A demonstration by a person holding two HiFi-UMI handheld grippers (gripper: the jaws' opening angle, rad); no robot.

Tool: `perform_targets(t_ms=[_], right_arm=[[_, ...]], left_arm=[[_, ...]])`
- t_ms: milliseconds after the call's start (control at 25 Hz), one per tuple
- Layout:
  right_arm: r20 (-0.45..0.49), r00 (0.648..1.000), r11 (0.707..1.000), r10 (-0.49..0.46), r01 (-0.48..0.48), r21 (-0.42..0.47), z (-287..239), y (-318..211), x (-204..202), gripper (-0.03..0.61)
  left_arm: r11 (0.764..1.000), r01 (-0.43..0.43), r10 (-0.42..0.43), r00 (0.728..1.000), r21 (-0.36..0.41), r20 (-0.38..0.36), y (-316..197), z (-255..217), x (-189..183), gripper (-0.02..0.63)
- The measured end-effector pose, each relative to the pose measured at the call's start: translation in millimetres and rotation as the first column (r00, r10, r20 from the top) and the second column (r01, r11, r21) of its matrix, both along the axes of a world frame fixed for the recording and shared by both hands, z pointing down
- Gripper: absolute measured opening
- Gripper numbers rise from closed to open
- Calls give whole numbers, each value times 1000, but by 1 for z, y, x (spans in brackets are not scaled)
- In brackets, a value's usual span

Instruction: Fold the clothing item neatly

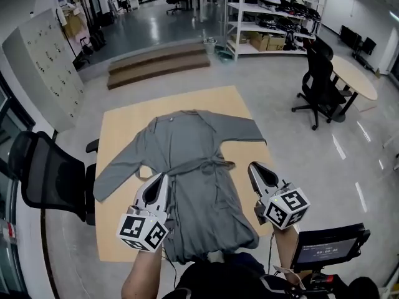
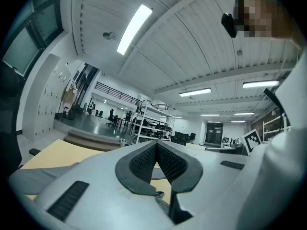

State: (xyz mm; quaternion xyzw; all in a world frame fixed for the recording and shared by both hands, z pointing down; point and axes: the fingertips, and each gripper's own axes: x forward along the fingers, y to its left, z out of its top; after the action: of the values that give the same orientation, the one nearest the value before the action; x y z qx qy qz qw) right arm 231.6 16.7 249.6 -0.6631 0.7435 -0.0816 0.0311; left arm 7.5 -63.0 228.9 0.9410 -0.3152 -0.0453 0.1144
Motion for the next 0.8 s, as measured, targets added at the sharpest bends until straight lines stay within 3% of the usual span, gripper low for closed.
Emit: perform_targets(t_ms=[360,640,800], right_arm=[[-12,988,988,151,-151,-28,9,-9,74,9],[-17,977,974,214,-215,-75,40,-10,169,9],[-15,974,970,225,-226,-92,62,-11,216,18]], left_arm=[[987,-146,148,989,-60,19,-35,12,77,-2],[974,-198,201,979,-110,19,-49,24,172,-2],[960,-262,270,959,-97,88,-47,37,236,-2]])
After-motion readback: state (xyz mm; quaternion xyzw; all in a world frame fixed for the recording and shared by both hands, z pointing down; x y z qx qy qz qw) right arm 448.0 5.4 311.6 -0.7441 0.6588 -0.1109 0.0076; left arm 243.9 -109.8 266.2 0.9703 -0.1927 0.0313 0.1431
